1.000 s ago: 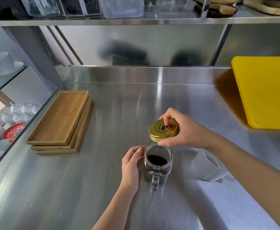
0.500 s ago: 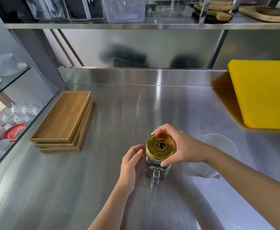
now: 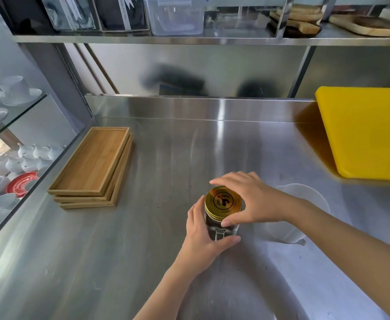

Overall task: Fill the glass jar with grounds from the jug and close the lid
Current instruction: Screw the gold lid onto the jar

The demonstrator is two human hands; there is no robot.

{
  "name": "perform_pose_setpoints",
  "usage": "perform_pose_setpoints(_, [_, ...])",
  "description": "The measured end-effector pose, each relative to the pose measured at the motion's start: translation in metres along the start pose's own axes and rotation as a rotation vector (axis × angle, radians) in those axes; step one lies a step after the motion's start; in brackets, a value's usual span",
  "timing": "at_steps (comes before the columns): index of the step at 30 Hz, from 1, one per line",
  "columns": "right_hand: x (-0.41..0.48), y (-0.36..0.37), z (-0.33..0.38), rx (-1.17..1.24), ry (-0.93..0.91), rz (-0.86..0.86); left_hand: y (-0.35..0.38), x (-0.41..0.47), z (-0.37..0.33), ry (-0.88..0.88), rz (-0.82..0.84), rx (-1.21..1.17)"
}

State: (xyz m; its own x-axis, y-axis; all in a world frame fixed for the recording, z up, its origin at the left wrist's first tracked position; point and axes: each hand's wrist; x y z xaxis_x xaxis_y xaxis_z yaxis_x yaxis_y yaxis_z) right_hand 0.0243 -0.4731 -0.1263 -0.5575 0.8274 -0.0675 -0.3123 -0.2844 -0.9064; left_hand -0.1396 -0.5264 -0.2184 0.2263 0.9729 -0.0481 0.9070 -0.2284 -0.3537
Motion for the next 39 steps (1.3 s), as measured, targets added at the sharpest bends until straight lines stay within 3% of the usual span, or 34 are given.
perform_pose_setpoints(3, [0.006,-0.002,0.002,-0.252,-0.008,0.012,0.007,0.002,-0.006,0.002,-0.075,0.03])
perform_pose_setpoints(6, [0.013,0.0,0.006,-0.357,-0.009,0.011,0.012,0.005,-0.01,-0.013,-0.123,0.042])
perform_pose_setpoints(17, [0.028,-0.016,0.01,-0.173,-0.02,0.33,0.011,0.01,-0.007,-0.048,-0.092,0.017])
perform_pose_setpoints(22, [0.031,-0.019,0.011,-0.159,-0.033,0.373,0.011,0.01,-0.007,-0.05,-0.094,0.033])
perform_pose_setpoints(24, [0.03,-0.02,0.015,-0.247,-0.003,0.338,0.011,0.01,-0.007,-0.043,-0.091,0.033])
perform_pose_setpoints(28, [0.028,-0.012,0.024,-0.561,0.046,0.097,0.012,0.01,-0.006,-0.028,-0.081,0.046])
perform_pose_setpoints(31, [0.027,-0.009,0.023,-0.603,0.076,0.006,0.012,0.009,-0.006,-0.014,-0.065,0.059])
perform_pose_setpoints(36, [0.027,-0.028,0.018,-0.234,0.03,0.394,0.013,0.009,-0.006,-0.028,-0.092,0.041])
perform_pose_setpoints(39, [0.026,-0.028,0.018,-0.224,-0.006,0.409,0.013,0.01,-0.005,-0.025,-0.095,0.058])
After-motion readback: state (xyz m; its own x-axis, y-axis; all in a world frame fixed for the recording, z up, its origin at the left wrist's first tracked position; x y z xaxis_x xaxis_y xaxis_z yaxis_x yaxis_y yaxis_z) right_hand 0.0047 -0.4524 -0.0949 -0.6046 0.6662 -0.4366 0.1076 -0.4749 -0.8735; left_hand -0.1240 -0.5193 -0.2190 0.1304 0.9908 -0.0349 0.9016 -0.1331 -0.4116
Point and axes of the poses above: each hand's wrist, its own x-axis towards the middle knuckle, its own y-axis out of the palm, z = x × y, and after that the axes turned 2 degrees about y, right-handed
